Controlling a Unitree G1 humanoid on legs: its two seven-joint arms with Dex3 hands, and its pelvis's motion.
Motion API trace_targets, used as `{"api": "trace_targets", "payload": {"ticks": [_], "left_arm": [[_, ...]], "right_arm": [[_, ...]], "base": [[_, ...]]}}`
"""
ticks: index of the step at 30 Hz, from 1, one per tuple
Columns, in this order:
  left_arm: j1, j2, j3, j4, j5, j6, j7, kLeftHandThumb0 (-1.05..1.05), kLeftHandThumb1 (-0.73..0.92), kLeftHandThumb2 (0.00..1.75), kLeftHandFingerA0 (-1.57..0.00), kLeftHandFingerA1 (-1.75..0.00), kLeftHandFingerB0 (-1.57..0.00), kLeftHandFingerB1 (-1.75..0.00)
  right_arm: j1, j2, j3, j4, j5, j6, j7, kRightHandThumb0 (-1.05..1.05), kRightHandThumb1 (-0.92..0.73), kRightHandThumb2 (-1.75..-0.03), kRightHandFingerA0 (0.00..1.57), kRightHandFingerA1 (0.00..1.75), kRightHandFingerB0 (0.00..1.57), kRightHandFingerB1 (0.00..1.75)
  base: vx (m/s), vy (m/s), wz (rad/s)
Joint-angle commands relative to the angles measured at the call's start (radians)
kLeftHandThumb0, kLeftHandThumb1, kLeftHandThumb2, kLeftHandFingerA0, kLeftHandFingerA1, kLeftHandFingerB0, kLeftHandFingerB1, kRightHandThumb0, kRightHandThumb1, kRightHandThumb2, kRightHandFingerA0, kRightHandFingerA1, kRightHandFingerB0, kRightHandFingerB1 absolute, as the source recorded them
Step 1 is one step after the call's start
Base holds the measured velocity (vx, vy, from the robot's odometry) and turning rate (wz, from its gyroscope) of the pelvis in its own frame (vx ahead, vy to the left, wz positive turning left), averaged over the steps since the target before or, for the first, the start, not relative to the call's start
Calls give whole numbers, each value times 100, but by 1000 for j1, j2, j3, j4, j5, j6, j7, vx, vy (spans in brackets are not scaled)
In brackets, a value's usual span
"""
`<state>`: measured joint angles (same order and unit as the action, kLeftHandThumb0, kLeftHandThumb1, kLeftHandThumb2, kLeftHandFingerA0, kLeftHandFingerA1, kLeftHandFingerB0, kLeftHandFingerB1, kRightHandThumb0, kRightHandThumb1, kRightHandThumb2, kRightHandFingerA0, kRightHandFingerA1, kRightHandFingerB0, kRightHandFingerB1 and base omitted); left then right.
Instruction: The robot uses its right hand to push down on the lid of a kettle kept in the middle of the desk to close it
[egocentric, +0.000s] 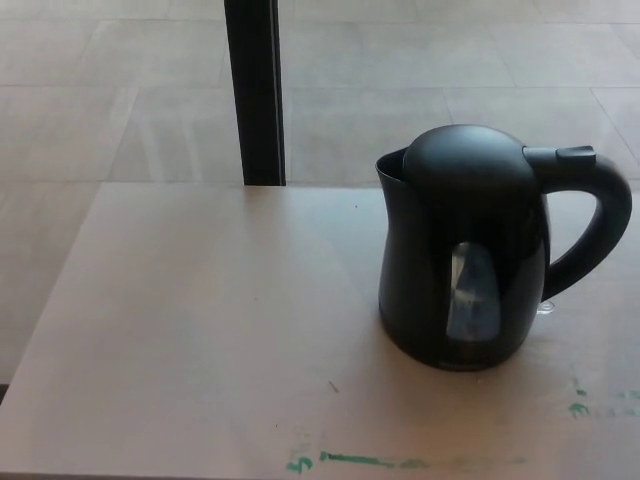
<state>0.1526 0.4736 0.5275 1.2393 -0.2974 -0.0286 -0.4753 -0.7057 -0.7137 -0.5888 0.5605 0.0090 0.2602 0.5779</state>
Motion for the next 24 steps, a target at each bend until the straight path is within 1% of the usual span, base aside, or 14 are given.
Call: {"api": "trace_targets", "payload": {"ticks": [1,4,6,7,8,10,13,14,15,17,18,20,21,24], "left_arm": [[8,19,4,10,-6,-22,-3,-78,76,63,-43,-50,-33,-36],[6,20,11,22,-13,-12,-14,-78,74,63,-43,-50,-34,-35],[4,14,13,18,-17,-9,-11,-77,75,63,-42,-49,-34,-35],[10,9,6,13,-7,-28,3,-75,77,63,-44,-48,-34,-36],[10,6,4,12,-6,-28,7,-75,77,63,-44,-48,-35,-35],[8,7,8,11,-11,-18,3,-76,76,63,-44,-49,-34,-35],[0,9,3,8,-8,-14,-2,-77,77,63,-42,-48,-33,-35],[-7,10,-1,14,-1,-17,12,-77,77,63,-45,-48,-34,-35],[-7,11,3,14,-7,-16,-5,-77,76,63,-41,-48,-33,-35],[-4,13,3,6,-10,-12,-9,-77,76,63,-41,-47,-33,-35],[-1,10,4,7,-11,-15,-13,-77,76,63,-40,-47,-33,-35],[-1,7,11,4,-18,-7,-5,-74,77,63,-45,-51,-35,-35],[-1,6,11,6,-18,-7,-2,-74,77,63,-44,-49,-36,-35],[-2,5,10,7,-15,-18,-1,-74,77,63,-44,-49,-35,-35]], "right_arm": [[355,16,-386,-97,233,49,-20,-70,-75,-62,47,58,34,42],[532,139,-468,-118,243,-48,-59,-67,-72,-62,42,54,33,37],[561,150,-470,-79,245,-86,-55,-63,-73,-62,40,50,30,34],[616,192,-497,-44,254,-112,-67,-57,-74,-62,34,45,27,32],[645,218,-513,-33,263,-131,-71,-62,-60,-89,27,53,17,44],[686,260,-533,6,277,-162,-78,-70,-61,-92,26,51,10,42],[715,305,-568,14,305,-146,-97,-70,-59,-91,27,51,13,42],[730,324,-564,26,302,-172,-91,-65,-76,-63,32,40,14,26],[779,372,-554,8,294,-177,-84,-68,-63,-95,21,50,6,38],[806,384,-541,20,294,-194,-63,-70,-64,-96,19,49,5,37],[808,399,-556,18,321,-175,-68,-67,-63,-90,20,48,8,40],[836,449,-576,1,360,-158,-80,-70,-59,-93,20,50,4,36],[840,466,-588,-12,374,-140,-105,-65,-67,-61,35,41,19,30],[841,479,-604,11,395,-117,-140,-68,-69,-62,33,41,16,29]], "base": [[-81,-18,1],[-55,-12,1],[0,0,0],[0,0,0],[0,0,0],[0,0,0],[0,0,0],[0,0,0],[0,0,0],[0,0,0],[0,0,0],[0,0,0],[0,0,0],[0,0,0]]}}
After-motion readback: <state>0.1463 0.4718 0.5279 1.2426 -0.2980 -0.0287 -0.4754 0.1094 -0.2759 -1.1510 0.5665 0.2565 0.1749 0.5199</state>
